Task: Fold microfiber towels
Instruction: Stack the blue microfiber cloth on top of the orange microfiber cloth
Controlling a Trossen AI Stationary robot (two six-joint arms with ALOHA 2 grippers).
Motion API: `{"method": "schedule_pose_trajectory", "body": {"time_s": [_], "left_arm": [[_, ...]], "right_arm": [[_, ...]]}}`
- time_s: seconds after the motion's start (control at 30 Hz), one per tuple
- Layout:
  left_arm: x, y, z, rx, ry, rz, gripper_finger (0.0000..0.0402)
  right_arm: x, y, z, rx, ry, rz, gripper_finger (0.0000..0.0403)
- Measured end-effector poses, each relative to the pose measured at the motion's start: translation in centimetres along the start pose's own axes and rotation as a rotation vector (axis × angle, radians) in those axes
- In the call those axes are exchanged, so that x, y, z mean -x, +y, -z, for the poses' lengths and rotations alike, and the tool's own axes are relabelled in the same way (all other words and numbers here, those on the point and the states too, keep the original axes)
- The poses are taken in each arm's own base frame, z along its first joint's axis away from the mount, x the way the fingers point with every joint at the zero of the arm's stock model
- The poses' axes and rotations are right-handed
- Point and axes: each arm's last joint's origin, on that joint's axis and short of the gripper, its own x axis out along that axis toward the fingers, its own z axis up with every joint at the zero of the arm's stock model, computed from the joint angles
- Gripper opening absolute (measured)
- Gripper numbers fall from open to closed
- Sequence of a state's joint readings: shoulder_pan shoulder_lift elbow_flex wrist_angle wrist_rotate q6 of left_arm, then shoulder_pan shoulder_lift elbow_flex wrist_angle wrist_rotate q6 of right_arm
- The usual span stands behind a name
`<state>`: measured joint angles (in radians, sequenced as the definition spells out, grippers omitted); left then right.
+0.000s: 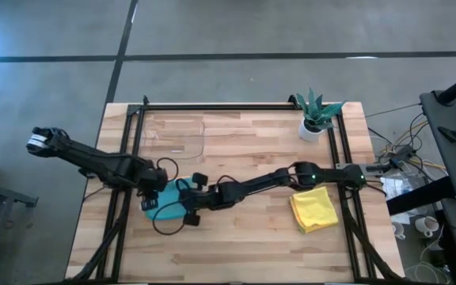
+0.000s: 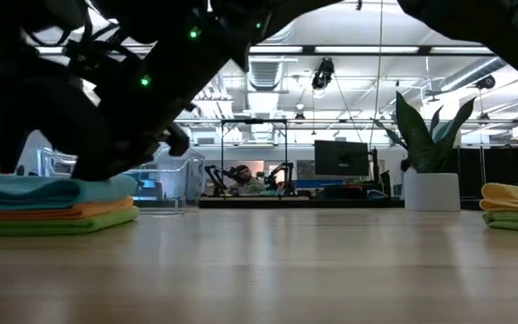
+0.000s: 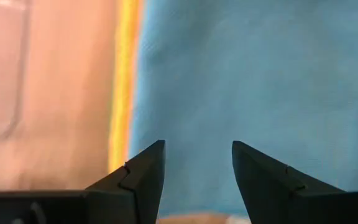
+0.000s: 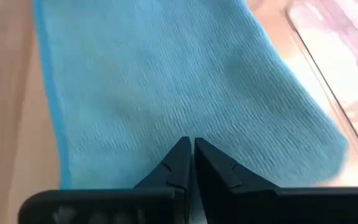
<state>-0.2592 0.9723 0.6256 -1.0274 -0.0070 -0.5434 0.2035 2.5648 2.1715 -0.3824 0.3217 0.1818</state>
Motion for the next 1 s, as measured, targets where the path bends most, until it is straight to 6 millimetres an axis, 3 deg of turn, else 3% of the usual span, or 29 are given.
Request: {"method": "schedule_pose_trajectory", "body": {"time_s": [0.17,0.37,0.7,1.0], "left_arm": [[0.6,0.9,1.1,0.223,0.042,-0.093,0.0172],[1.5,0.5,1.1,0.623,-0.002,0.014,0.0195],[1.0,-1.4,1.7,0.844,0.132,0.038,0.0201],[-0.1,-3.7,1.8,0.977,0.219,-0.082,0.0201]], "right_arm": [[1.2,0.0,-0.2,0.022,0.047,0.02,0.0017],[1.6,0.2,-0.3,0.028,0.047,0.019,0.0017],[2.0,0.3,0.2,0.083,0.108,0.026,0.0018],[5.8,2.6,1.3,0.224,0.162,0.19,0.0018]]}}
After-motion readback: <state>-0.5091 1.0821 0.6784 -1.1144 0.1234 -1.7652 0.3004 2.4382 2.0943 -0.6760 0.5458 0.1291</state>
